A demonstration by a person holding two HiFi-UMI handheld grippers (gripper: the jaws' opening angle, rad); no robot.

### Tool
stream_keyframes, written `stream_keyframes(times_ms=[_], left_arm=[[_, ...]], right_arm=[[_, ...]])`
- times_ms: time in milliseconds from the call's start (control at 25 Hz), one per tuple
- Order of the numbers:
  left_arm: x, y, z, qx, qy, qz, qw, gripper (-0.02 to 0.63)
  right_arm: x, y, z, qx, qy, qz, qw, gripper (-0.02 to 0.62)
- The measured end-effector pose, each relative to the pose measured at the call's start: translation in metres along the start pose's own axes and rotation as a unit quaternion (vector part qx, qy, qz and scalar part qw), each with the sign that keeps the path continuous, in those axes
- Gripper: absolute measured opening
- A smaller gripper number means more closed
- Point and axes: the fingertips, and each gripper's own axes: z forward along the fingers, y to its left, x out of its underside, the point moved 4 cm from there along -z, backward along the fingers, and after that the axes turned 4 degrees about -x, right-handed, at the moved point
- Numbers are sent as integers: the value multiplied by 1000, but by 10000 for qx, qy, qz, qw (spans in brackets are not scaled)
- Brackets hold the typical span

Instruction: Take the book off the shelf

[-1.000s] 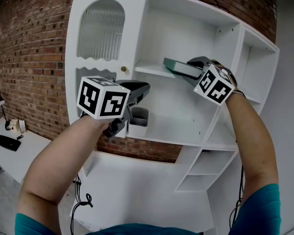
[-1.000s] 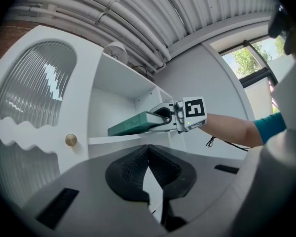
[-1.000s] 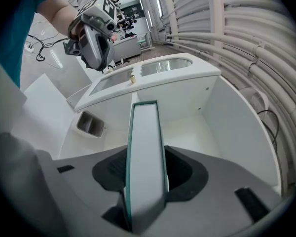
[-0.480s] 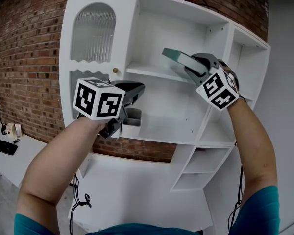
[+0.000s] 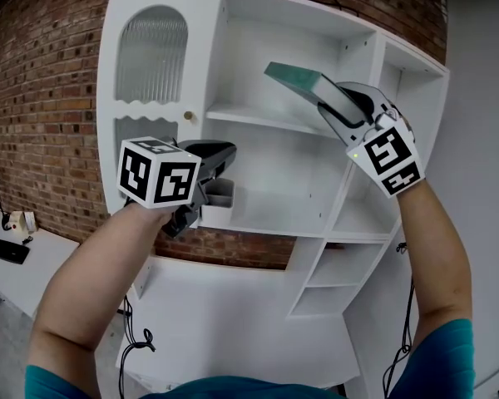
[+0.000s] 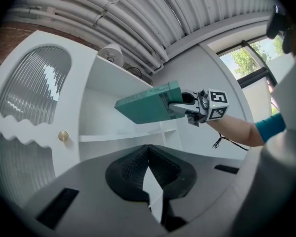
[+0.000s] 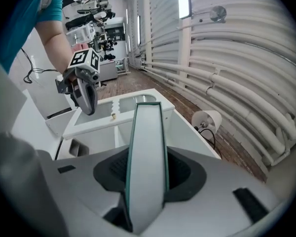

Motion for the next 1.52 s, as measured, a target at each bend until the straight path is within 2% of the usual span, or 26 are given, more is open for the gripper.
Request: stream_keyframes(times_ms=[360, 680, 1120, 1520], left_arm=[[9, -11, -19, -5, -34, -72, 10000, 16], [27, -16, -34, 5, -59, -255, 9997, 16], [66, -21, -44, 86, -102, -591, 9982, 16], [113, -26, -48, 104, 35, -817, 9966, 15]], right_arm=[[-10, 6, -51, 233, -591, 612, 9961, 170], [1, 5, -94, 288, -1176, 1456, 9819, 170], [22, 18, -130, 197, -1752, 2796, 9438, 170], [58, 54, -141, 22, -1878, 3965, 8986, 170]])
